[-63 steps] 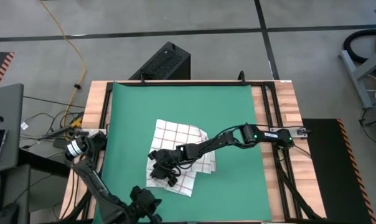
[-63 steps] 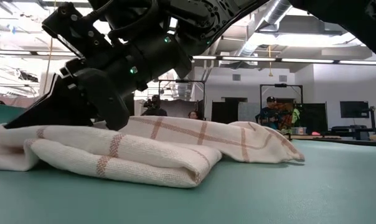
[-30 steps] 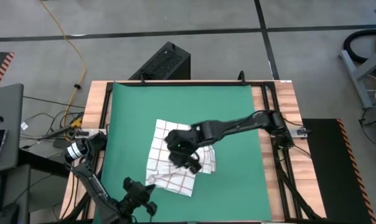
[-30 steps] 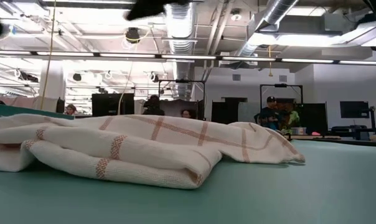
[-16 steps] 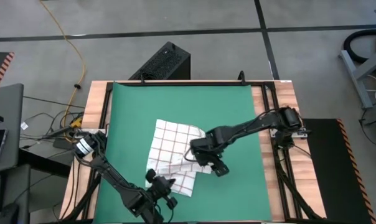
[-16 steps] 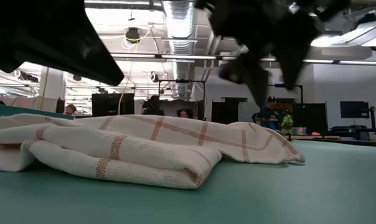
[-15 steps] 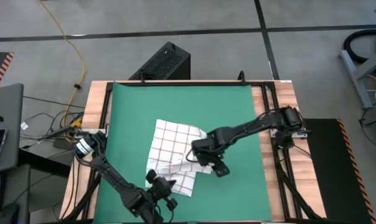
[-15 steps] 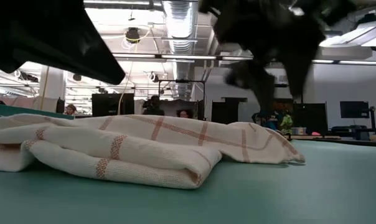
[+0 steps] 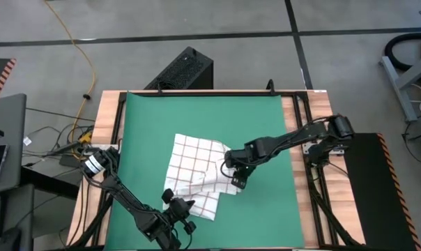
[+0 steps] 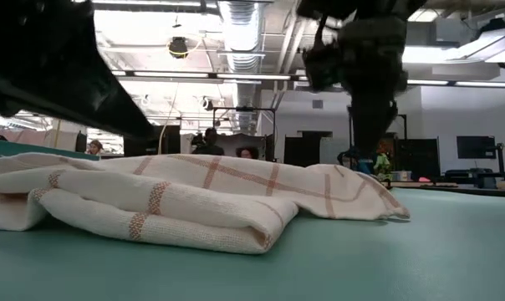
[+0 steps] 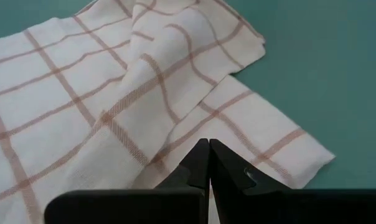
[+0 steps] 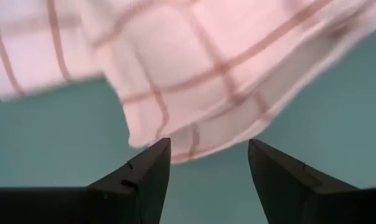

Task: Roll towel
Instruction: Roll the white towel

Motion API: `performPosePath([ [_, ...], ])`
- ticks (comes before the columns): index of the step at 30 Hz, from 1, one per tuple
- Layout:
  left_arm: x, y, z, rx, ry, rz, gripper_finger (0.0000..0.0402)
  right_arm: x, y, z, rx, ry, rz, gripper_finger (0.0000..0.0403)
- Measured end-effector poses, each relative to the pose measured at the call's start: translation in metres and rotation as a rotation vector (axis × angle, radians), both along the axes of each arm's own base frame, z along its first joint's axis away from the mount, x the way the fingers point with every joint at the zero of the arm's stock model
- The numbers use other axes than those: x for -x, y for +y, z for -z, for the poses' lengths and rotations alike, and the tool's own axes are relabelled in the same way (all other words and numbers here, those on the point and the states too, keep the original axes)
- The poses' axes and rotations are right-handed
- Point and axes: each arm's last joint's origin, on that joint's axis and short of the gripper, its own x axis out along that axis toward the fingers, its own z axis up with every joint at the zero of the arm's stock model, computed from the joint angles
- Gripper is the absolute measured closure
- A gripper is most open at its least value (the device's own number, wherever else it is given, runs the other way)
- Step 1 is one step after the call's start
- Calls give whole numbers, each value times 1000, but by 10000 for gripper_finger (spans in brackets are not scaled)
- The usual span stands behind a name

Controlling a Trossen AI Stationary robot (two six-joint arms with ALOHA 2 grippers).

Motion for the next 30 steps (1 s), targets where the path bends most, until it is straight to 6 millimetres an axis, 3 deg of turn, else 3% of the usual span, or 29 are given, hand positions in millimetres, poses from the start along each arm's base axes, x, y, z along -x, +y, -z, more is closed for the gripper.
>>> performPosePath([
  [5,2,3,8,-5,-24,2,402,0,-5,-11,89,-85,148,168],
  [15,5,4,19,44,-34,28,401,-17,-14,30,166,14,319,168],
  [23,5,4,19,42,-14,44,402,-19,-12,41,171,52,337,170],
  [26,6,4,19,33,-12,42,401,-18,-13,41,165,57,355,199],
  [30,5,6,20,29,-11,36,401,-18,-13,40,144,61,349,291],
])
